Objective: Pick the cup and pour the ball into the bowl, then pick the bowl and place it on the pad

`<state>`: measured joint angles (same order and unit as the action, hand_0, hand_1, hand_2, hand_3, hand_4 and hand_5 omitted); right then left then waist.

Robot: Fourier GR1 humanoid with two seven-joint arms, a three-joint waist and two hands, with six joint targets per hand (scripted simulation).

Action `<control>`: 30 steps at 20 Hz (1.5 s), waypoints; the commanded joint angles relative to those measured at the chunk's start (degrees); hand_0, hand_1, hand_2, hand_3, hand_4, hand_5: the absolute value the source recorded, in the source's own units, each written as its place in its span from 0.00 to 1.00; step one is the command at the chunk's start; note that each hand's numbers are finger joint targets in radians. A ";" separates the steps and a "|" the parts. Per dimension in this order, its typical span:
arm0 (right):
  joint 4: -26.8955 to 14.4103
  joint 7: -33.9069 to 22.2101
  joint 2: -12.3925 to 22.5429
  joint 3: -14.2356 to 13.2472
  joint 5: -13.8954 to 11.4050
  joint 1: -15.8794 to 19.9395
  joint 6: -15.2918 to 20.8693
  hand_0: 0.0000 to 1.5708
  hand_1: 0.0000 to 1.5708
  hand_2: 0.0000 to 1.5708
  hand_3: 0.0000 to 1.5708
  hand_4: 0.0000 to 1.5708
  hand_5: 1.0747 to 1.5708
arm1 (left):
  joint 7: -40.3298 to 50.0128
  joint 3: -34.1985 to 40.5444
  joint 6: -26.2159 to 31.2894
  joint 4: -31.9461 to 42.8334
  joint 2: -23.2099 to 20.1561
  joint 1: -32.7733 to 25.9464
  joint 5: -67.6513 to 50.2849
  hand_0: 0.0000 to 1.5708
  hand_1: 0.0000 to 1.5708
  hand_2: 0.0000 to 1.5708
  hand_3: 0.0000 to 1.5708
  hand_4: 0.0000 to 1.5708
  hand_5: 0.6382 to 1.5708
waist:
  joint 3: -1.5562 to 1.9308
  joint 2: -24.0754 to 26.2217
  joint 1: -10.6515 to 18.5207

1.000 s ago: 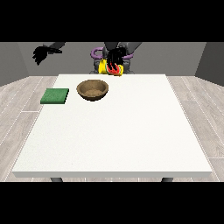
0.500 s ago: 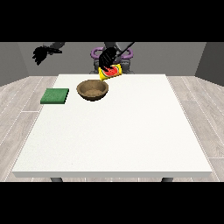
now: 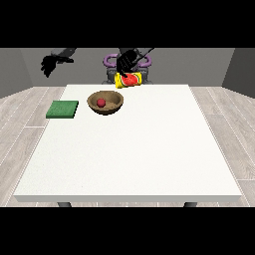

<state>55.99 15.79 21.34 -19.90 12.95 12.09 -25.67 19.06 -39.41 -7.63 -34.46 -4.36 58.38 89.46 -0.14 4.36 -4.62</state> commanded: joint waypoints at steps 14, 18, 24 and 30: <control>4.98 -1.08 -9.45 4.12 -2.87 2.60 9.47 0.00 0.00 0.00 0.00 0.19 1.00 | -14.73 34.42 -20.07 -25.38 4.32 -23.78 -66.64 0.00 0.00 0.00 0.00 0.00 0.98 | -0.87 -8.40 3.57; 5.88 -0.11 -15.72 5.44 -5.14 3.67 17.51 0.00 0.00 0.00 0.00 0.14 1.00 | -26.70 34.07 -13.60 -29.67 4.34 -30.10 -78.30 0.00 0.00 0.00 0.00 0.00 0.99 | -0.27 -10.77 7.46; 2.65 0.97 -17.69 5.09 -5.99 5.11 22.62 0.00 0.00 0.00 0.00 0.21 1.00 | -35.66 36.23 -3.24 -29.68 3.10 -35.03 -82.17 0.00 0.00 0.00 0.00 0.00 0.99 | 0.14 -11.54 9.71; -7.25 7.19 -17.43 3.89 -6.09 8.30 24.73 0.00 0.00 0.00 0.00 0.17 0.99 | -34.13 38.01 0.37 -33.84 -0.48 -35.49 -83.03 0.00 0.00 0.00 0.00 0.00 0.99 | 0.17 -11.81 11.57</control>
<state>54.66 18.09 4.04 -15.22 7.30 19.13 -2.36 -14.42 -1.82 -9.35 -65.63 -3.53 24.14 7.12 -0.05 -6.44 5.34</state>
